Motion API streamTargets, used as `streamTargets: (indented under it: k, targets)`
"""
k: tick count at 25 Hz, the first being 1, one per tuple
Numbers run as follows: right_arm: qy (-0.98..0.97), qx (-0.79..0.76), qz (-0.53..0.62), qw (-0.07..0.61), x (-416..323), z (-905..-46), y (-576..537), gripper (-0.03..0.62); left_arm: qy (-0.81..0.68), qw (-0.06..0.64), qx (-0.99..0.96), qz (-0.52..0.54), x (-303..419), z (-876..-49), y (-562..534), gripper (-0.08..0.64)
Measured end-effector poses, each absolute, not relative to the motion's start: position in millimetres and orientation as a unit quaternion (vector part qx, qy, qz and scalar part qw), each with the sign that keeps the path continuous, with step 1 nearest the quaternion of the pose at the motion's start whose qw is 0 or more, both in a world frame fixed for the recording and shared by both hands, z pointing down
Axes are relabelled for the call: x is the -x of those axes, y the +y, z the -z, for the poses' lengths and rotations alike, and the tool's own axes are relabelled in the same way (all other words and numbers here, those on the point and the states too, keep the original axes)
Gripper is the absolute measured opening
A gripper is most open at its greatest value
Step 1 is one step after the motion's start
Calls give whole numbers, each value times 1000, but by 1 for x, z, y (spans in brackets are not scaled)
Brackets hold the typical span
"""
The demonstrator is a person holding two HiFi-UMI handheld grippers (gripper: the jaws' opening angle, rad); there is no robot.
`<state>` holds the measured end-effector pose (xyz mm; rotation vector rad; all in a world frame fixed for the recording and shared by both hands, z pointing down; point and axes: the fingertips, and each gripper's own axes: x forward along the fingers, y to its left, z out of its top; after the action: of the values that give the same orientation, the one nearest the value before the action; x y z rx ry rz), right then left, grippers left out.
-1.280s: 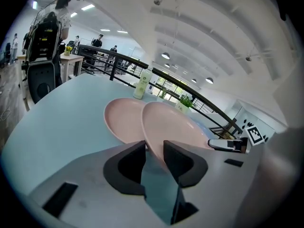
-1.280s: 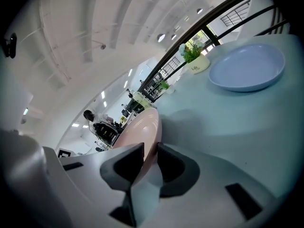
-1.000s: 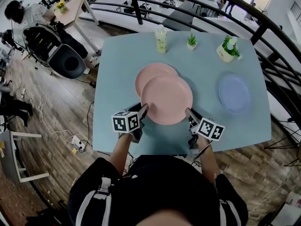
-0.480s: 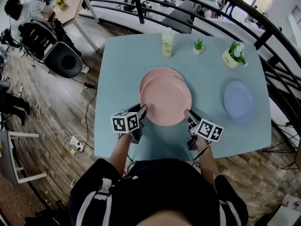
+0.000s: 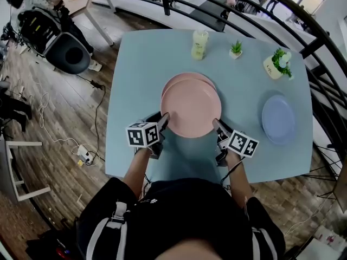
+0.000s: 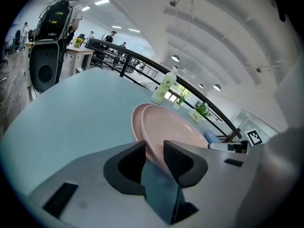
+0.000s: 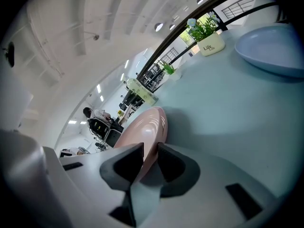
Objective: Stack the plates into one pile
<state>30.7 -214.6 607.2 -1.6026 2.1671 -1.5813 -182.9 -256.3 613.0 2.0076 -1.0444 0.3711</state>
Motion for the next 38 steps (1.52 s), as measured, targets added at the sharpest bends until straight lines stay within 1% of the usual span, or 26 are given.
streamTargets:
  k: [15,21,25,28,33,38]
  targets:
    - [696,501,514,14,-27,-614,-247,95,-425,431,-785,-131,190,-622,-275,115]
    - [701,507,501,6,-27,-615,-252,98,-434,397,-795,-150,190,-622,-282,117]
    - [711,514,480,-8,-30,-611,-253,104,-451,356,-802,-161,199,-618,-289,117]
    - [713,515,476,-9,-32,-609,-249,107,-455,347,-805,-156,204,-612,-292,115]
    - [712,516,476,16,-30,-597,-241,106,-469,339,-801,-154,214,-608,-290,115]
    - [701,534,472,24,-41,-593,-222,104,-469,333,-806,-142,213,-602,-289,115]
